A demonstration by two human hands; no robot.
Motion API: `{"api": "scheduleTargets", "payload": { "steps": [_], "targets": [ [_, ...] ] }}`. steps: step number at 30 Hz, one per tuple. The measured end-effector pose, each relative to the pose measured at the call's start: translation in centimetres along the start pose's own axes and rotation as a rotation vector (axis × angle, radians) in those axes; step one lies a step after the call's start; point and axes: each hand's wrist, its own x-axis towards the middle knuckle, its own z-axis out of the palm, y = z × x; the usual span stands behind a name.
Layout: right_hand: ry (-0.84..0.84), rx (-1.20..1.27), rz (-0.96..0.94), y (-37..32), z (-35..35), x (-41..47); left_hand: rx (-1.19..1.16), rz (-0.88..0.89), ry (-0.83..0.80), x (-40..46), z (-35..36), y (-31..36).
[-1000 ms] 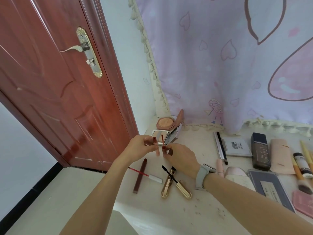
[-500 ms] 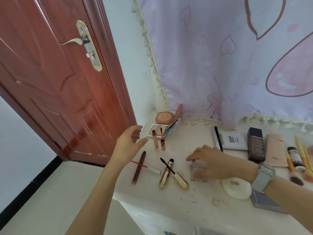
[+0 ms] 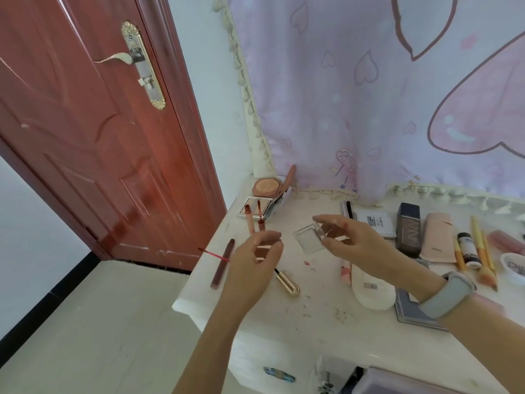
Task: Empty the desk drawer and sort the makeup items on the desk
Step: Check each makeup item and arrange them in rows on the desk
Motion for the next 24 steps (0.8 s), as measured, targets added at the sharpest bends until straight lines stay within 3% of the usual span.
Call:
{"api": "scheduleTargets", "payload": {
  "steps": [6, 10, 18, 24],
  "targets": [
    [-0.064, 0.553, 0.214, -0.1, -1.7, -0.8, 0.151, 0.077, -0.198, -0.6, 2.7, 0.2],
    [-0.125, 0.743, 0.248, -0.5, -1.7, -1.1, 0.282, 0.193, -0.169, -0.4, 3.2, 0.3],
    [0.016, 0.366, 0.344, -0.4, -1.0, 0.0, 0.54, 0.154, -0.15, 1.2, 2.0, -0.6],
    [0.109, 0.213, 0.359, -0.2, 0.4, 2.1, 0.62, 0.225, -0.06, 2.4, 1.3, -1.6]
  ]
}}
